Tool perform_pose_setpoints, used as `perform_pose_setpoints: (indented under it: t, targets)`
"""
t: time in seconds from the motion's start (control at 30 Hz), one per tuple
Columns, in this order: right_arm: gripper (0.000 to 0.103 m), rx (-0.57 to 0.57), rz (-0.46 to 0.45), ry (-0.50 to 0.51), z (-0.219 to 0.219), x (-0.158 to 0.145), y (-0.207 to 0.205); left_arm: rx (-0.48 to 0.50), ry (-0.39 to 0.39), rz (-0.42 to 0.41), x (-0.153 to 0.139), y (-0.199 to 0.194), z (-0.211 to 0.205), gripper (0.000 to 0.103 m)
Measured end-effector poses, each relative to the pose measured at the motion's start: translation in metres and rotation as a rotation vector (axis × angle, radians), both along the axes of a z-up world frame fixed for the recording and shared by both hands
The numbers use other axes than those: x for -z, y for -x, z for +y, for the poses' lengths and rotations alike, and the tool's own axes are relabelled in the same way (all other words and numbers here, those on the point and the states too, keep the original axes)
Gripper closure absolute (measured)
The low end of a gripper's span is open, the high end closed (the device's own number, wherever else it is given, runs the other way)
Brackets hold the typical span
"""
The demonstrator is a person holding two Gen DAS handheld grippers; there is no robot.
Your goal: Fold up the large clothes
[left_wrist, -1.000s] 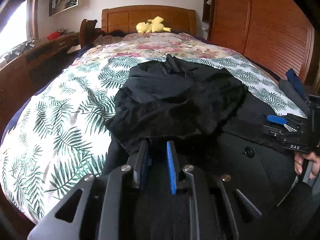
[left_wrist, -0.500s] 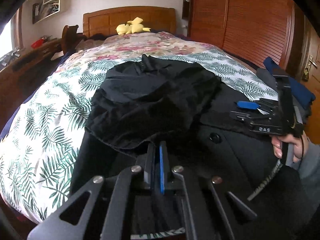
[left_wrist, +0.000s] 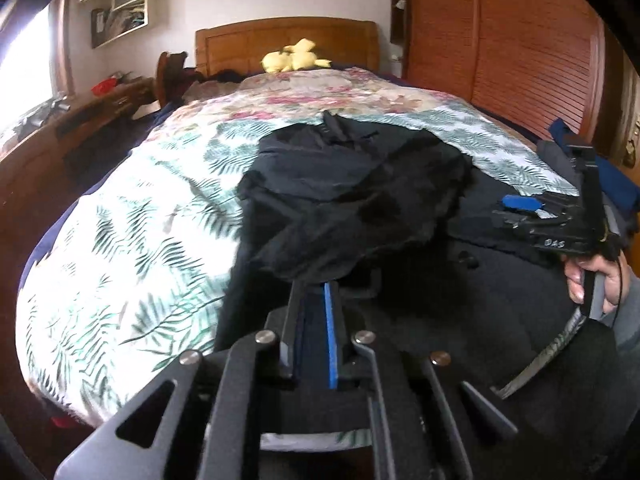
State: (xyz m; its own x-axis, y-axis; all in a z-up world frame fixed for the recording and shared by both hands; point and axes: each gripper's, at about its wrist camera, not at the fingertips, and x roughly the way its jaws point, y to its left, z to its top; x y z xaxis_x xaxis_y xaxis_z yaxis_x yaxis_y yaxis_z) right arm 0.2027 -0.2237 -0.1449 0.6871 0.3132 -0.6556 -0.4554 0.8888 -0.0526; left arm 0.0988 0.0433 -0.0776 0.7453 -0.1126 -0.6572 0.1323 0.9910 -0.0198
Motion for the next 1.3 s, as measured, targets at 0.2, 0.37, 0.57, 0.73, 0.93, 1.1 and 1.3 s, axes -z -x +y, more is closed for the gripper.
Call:
perform_pose_setpoints:
  t: [0.2,0.37,0.57,0.73,0.93,1.1,1.3]
  targets:
    - [0.04,-0.061,-0.017,-0.004,0.034,-0.016,0.0,-0.076,0.012,0.017,0.009,0.002,0.035,0.097]
    - [0.04,-0.171,-0.011,-0.043,0.097,-0.03,0.0,-0.094,0.014,0.01,0.01,0.004,0.047,0.097]
    - [0.04,-0.272,0.079,-0.054,0.166,-0.016,-0.002,-0.091,-0.004,0.002,0.01,0.005,0.055,0.096]
    - [0.04,-0.323,0.201,0.016,0.195,0.022,-0.001,-0.091,-0.008,0.006,0.012,0.002,0.06,0.096]
    - [0.039,-0.319,0.2,0.022,0.196,0.028,0.005,-0.088,-0.012,0.032,0.024,-0.004,0.061,0.096]
    - [0.04,-0.307,0.154,-0.025,0.165,0.006,0.021,-0.083,-0.017,0.059,0.035,-0.011,0.055,0.096]
    - [0.04,-0.236,0.097,-0.001,0.102,-0.013,0.038,-0.072,-0.038,0.078,0.044,-0.015,0.047,0.096]
